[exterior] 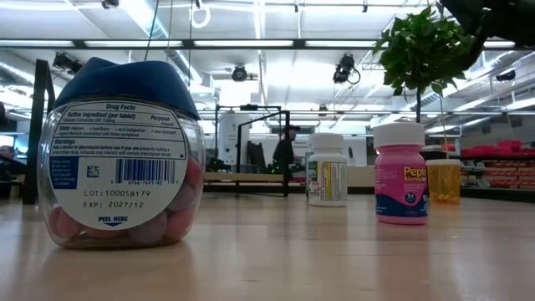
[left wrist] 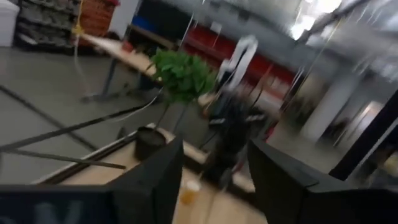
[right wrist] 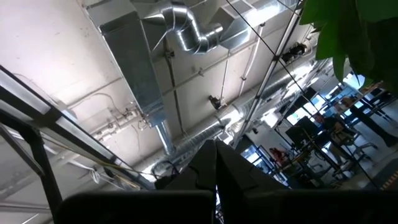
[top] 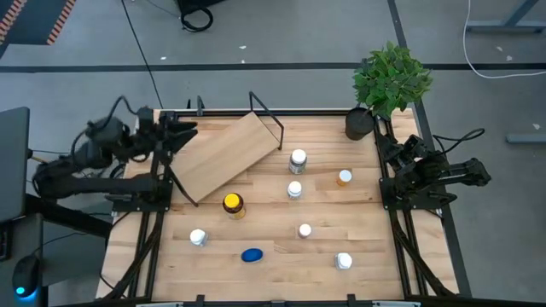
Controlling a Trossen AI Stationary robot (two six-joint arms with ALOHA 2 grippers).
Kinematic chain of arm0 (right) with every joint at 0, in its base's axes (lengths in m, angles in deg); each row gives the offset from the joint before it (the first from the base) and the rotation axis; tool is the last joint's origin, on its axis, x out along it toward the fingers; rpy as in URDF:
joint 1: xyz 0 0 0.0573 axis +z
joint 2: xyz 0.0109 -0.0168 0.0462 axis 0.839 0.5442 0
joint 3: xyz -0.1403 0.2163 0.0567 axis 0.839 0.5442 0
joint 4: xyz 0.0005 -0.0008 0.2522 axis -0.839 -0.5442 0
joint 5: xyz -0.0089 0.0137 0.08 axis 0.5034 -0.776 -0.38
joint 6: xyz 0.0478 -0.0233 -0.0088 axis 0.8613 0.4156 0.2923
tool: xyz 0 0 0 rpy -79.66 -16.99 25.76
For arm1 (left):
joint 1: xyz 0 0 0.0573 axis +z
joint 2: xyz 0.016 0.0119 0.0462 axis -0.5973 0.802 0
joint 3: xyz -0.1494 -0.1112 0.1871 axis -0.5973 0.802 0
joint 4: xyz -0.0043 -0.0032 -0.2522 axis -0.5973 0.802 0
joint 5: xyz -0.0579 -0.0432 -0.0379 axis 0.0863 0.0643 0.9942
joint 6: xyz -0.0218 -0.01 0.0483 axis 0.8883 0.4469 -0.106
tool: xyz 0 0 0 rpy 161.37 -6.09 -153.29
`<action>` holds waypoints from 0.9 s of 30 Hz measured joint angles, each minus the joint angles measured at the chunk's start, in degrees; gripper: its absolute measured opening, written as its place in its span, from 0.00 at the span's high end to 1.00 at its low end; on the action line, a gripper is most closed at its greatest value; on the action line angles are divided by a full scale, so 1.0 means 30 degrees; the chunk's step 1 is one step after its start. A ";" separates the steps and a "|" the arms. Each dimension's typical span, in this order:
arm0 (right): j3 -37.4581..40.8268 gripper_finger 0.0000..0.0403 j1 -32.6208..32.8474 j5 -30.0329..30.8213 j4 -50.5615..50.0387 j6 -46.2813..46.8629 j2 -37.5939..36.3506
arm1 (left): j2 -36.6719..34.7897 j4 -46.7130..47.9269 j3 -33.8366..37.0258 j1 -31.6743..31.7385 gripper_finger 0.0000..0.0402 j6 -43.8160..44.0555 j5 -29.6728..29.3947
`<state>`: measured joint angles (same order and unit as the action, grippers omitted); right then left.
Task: Pick and place medicine bottles onto shelf by color
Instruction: Put the yellow supplement bottle on the shelf
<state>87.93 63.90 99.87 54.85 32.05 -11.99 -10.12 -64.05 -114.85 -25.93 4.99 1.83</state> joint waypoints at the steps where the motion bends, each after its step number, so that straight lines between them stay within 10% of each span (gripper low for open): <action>1: -0.0003 0.99 0.0000 0.0000 0.0000 0.0028 0.0000 | 0.0918 0.0842 -0.1113 0.0000 0.50 -0.0307 0.0011; 12: -0.0291 0.99 0.0000 0.0058 0.0087 0.1682 0.0007 | 0.8007 0.5519 -0.8197 -0.0058 0.37 -0.0300 0.3435; 27: -0.5698 0.99 0.0000 0.0255 -0.0174 0.0232 0.1713 | 1.1779 1.0968 -1.1848 -0.0051 0.47 -0.2798 0.4786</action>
<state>70.84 63.90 100.64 54.33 32.75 -6.85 25.22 -31.14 -150.39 -26.09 -3.40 16.19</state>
